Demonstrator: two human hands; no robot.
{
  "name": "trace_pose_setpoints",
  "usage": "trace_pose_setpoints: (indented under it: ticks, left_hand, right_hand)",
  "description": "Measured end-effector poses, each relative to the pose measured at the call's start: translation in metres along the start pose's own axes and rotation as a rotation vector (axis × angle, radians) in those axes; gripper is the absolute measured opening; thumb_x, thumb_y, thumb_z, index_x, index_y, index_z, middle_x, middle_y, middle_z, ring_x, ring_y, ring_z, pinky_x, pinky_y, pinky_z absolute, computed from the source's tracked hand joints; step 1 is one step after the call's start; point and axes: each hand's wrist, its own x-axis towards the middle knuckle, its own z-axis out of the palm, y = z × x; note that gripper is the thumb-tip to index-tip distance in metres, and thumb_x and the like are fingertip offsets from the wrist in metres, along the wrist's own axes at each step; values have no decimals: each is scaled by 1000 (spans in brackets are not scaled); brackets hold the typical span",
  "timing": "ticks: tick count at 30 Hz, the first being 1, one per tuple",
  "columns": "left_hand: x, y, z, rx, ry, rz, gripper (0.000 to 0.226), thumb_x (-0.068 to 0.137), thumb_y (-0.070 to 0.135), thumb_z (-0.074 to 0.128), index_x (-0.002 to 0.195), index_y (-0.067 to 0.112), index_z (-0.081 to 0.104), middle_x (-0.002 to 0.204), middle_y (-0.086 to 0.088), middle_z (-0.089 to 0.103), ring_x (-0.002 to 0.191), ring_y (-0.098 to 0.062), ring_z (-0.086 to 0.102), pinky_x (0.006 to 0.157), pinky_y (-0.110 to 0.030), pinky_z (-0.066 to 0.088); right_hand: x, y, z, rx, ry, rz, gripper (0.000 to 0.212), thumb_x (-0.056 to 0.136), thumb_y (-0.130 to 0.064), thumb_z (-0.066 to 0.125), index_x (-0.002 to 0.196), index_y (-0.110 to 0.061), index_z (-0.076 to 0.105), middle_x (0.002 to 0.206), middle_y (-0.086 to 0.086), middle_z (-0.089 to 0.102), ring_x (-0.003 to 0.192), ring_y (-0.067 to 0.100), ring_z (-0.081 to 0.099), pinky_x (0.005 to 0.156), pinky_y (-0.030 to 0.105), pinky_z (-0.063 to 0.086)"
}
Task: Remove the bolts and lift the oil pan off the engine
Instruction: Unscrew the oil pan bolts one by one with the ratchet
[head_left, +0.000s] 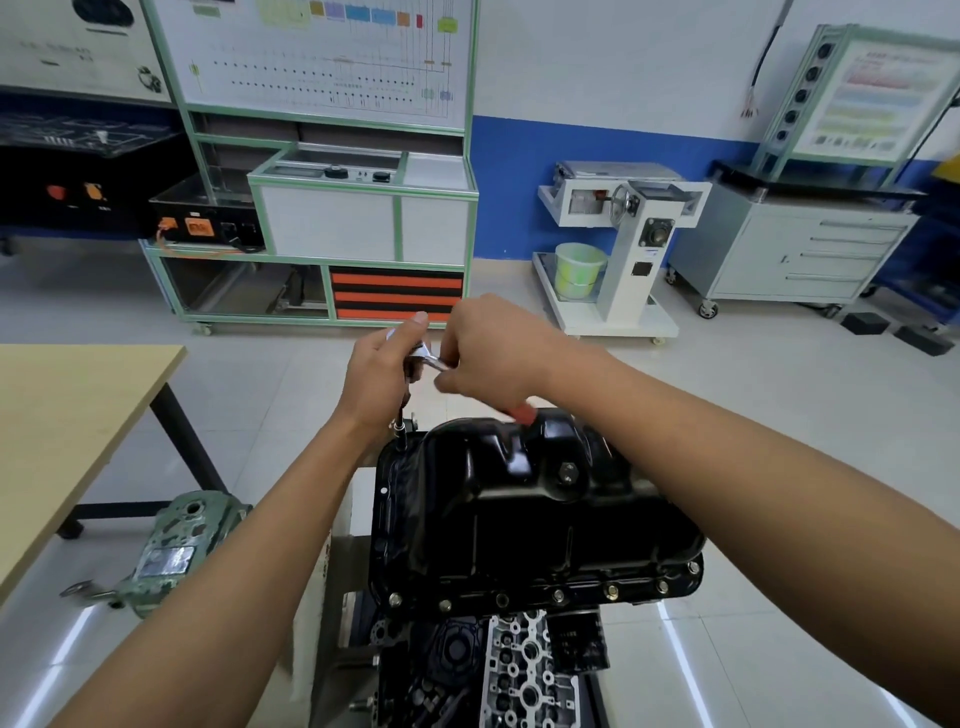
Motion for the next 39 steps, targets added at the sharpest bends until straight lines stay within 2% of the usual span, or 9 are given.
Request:
trace_pose_setpoints:
  ticks: [5,9,12,15,18,21,25,32,39]
  left_hand:
    - [4,7,-6,80,-190,9,47,86,47,60,52,15,54,52,-8,54,54,-25,46,59,-34,36]
    - [9,12,-14,105,-289,-21,47,73,52,67,53,11,56,49,-10,55,52,-28,47,57,-35,34]
    - [9,12,-16,121,-372,-6,46,74,52,64,48,16,55,47,-11,51,49,-27,45,55,-33,35]
    - [8,11,-18,73,-393,-23,54,82,58,56,49,16,52,47,-9,44,47,-23,41,54,-32,34]
    - [9,12,-14,64,-282,-74,62,89,63,46,47,18,49,46,-7,43,48,-22,40,54,-32,32]
    - [10,12,-4,39,-118,-104,62,97,54,44,43,23,47,47,-2,43,46,-19,40,51,-30,31]
    - [13,11,2,-7,8,-115,61,104,43,46,48,22,51,48,0,49,43,-16,43,46,-25,34]
    - [15,7,5,-78,110,-115,45,102,37,54,60,22,56,52,8,55,50,-7,51,58,-30,39]
    - [16,9,-5,7,-71,-57,45,76,58,57,49,23,61,52,-7,57,52,-21,49,64,-38,35]
  right_hand:
    - [7,4,0,-337,161,-14,8,93,-14,60,97,-20,58,84,2,42,76,27,42,64,35,35]
    - [22,12,5,-287,152,-75,36,89,-6,53,121,-21,63,118,4,61,100,29,55,74,36,44]
    - [28,16,11,-121,71,-164,60,87,3,53,142,-20,52,154,1,44,139,25,41,106,39,42]
    - [28,19,13,8,41,-196,68,87,7,51,150,-19,43,163,-2,29,145,24,33,114,40,34]
    - [28,23,13,-1,57,-204,51,94,-6,54,143,-19,49,155,0,41,140,26,38,110,43,38]
    - [25,19,7,-146,99,-112,29,96,-28,55,123,-20,61,118,0,59,116,26,53,88,41,50]
    - [17,8,-3,-230,137,-5,22,92,-42,58,85,-22,51,76,-4,35,74,24,47,57,32,30]
    - [5,-11,-4,33,-29,-74,43,87,-32,66,54,-18,41,53,-1,41,51,13,40,49,29,30]
    - [18,7,-8,-182,19,-22,33,90,-18,65,66,-17,42,66,-1,45,59,20,49,52,29,37]
